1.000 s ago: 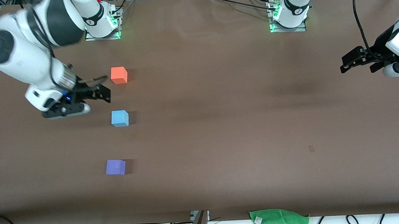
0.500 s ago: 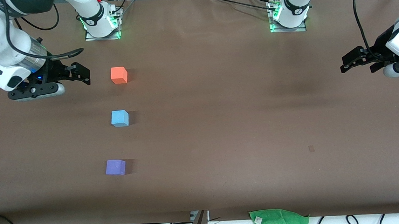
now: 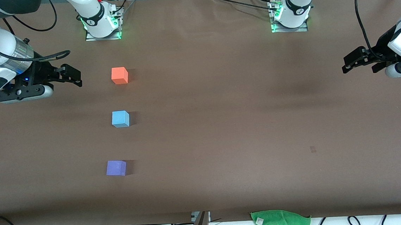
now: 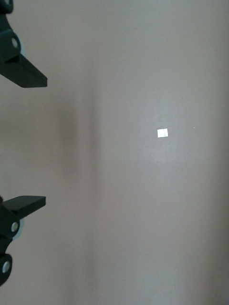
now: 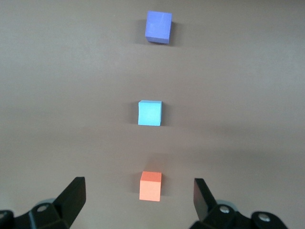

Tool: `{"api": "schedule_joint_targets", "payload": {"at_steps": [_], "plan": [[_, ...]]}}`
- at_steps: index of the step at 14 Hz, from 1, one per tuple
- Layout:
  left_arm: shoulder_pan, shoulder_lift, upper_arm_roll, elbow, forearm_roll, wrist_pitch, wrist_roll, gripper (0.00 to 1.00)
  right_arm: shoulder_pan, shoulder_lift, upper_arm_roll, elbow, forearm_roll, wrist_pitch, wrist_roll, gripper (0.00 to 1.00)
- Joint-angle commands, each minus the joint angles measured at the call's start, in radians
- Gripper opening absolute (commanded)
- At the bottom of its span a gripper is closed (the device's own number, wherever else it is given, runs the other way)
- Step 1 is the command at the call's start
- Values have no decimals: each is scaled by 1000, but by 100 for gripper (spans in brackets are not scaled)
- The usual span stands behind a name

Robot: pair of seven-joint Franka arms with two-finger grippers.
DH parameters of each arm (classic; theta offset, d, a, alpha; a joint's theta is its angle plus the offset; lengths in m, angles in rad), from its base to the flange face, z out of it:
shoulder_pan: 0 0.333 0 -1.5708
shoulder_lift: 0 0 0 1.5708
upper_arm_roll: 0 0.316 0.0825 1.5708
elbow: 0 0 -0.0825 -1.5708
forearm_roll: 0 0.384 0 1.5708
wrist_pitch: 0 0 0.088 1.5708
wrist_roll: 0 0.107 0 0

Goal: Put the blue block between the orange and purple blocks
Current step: 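Open the right gripper and draw it back toward its base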

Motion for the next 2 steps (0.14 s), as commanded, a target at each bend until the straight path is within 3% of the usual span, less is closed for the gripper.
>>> {"api": "schedule_joint_targets", "payload": {"at_steps": [1,2], "plan": [[-1,8,-1,27,18,-23,4,100,-24,18,23,42,-20,-27,-19,100],[-1,8,-1,29,18,-23,4,100,-24,16,23,42,-20,-29,-18,100]]}}
